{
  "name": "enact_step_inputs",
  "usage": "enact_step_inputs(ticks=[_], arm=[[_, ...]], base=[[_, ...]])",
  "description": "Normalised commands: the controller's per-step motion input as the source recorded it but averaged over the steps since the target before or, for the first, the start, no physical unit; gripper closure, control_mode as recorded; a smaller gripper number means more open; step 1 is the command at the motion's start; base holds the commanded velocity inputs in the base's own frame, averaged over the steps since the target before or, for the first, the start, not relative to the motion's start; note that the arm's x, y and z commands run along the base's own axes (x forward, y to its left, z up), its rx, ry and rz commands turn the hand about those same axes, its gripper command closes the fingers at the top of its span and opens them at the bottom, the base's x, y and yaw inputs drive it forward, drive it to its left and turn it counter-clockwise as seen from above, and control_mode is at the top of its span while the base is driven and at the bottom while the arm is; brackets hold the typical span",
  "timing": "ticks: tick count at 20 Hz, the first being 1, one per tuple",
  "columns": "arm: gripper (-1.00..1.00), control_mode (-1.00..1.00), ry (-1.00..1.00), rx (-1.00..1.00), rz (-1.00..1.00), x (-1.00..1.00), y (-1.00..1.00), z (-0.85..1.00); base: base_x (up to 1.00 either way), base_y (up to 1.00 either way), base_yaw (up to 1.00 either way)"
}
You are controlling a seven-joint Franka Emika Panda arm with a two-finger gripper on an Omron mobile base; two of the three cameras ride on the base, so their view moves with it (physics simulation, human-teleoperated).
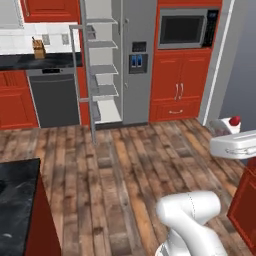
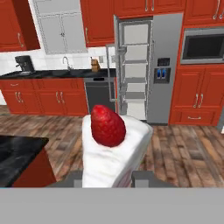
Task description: Take the cupcake and cake from the fridge and place them on the empty tray on the dining counter.
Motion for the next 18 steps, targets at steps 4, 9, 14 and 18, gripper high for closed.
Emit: enact_step_inputs(ticks=[4, 9, 14, 18], arm=[[1.0, 1.0, 0.0, 0.0, 0.0, 0.0, 0.0, 0.0], [1.0, 1.0, 0.0, 0.0, 0.0, 0.0, 0.0, 0.0], [1.0, 1.0, 0.0, 0.0, 0.0, 0.0, 0.0, 0.0], [1.0, 1.0, 0.0, 0.0, 0.0, 0.0, 0.0, 0.0]], base=[[-1.0, 1.0, -0.04], [-1.0, 0.97, -0.05], [-1.0, 0.89, -0.06], [-1.0, 0.61, -0.07]])
